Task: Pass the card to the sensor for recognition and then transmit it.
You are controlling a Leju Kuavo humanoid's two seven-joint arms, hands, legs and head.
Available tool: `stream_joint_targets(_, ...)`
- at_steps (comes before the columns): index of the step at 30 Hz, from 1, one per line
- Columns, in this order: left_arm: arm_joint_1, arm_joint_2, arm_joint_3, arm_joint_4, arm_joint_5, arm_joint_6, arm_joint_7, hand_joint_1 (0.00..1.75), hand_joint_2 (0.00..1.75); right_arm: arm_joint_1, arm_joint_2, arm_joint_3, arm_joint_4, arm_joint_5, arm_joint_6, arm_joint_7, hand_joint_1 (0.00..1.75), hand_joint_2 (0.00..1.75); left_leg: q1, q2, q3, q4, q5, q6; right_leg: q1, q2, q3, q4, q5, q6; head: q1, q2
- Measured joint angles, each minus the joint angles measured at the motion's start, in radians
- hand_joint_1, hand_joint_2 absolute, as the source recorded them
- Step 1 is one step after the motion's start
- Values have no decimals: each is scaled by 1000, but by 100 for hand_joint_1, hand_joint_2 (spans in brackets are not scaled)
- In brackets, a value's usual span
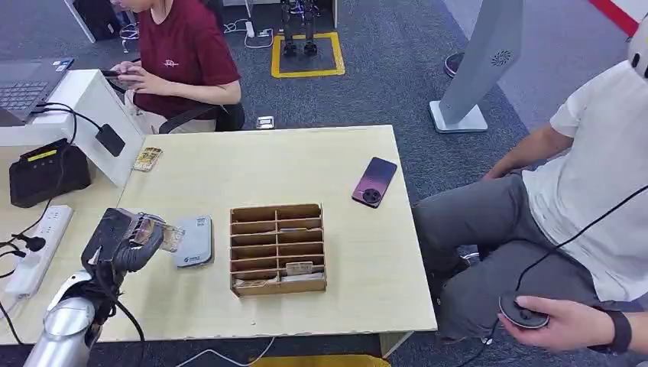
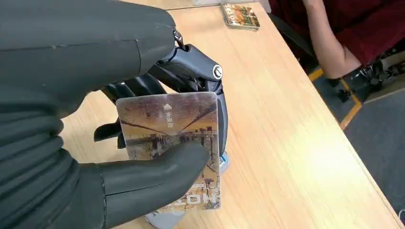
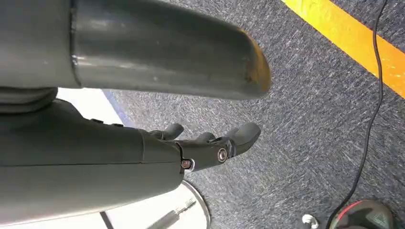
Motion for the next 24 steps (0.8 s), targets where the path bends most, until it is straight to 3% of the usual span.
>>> stream_joint_targets(24, 0, -11, 0, 23, 0, 1, 1, 175, 175, 0, 3, 0, 0, 3, 0, 2, 0, 0, 0, 0, 0, 0, 0, 0, 0, 0, 0, 0, 0, 0, 0, 0)
